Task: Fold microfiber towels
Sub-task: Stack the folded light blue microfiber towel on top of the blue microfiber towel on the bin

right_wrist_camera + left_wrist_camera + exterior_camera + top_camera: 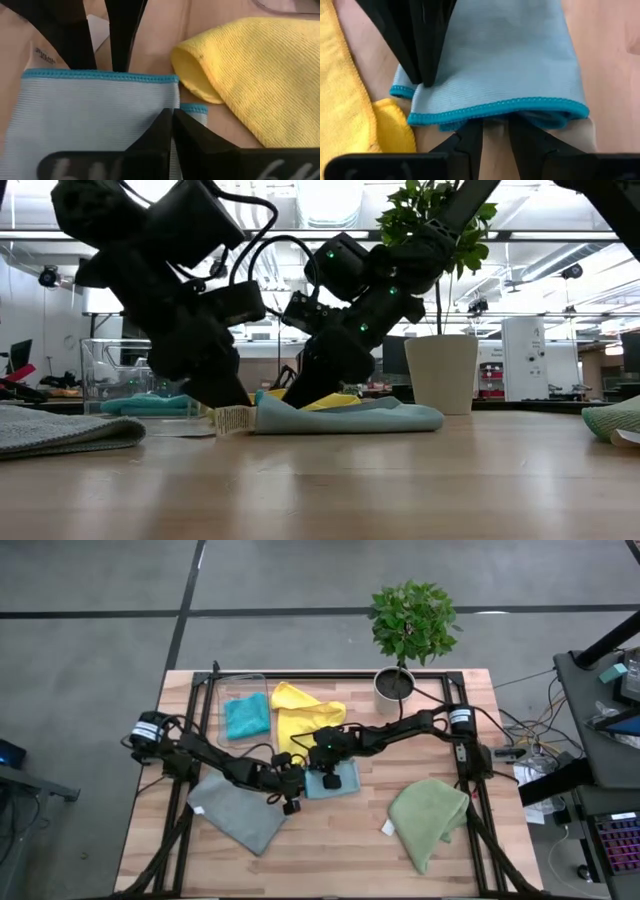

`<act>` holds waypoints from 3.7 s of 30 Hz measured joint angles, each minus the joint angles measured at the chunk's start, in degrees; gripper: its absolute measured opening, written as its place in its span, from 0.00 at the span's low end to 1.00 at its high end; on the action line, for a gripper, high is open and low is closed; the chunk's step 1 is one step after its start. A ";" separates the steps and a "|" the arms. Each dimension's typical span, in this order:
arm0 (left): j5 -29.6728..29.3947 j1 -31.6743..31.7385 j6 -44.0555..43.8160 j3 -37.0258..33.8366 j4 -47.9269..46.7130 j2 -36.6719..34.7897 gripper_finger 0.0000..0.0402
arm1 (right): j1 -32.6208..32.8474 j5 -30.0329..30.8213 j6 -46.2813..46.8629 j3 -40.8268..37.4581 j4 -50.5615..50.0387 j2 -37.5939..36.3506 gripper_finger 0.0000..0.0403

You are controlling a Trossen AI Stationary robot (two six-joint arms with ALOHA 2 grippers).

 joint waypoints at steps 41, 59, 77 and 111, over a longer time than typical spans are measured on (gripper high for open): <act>3.43 -0.07 -0.24 0.44 -1.44 -2.70 0.32 | -1.60 3.67 -0.24 0.15 -9.92 -6.99 0.26; 2.47 -0.22 1.44 0.90 5.68 -3.14 0.29 | 9.34 6.47 16.67 -22.21 1.19 -19.30 0.02; 14.71 -3.38 -4.83 1.20 5.04 0.55 0.04 | 13.95 6.67 20.95 -24.70 -7.16 -19.95 0.02; 18.47 -5.99 -11.32 3.00 2.35 -5.18 0.39 | 19.93 12.86 20.62 -29.83 -2.84 -33.73 0.02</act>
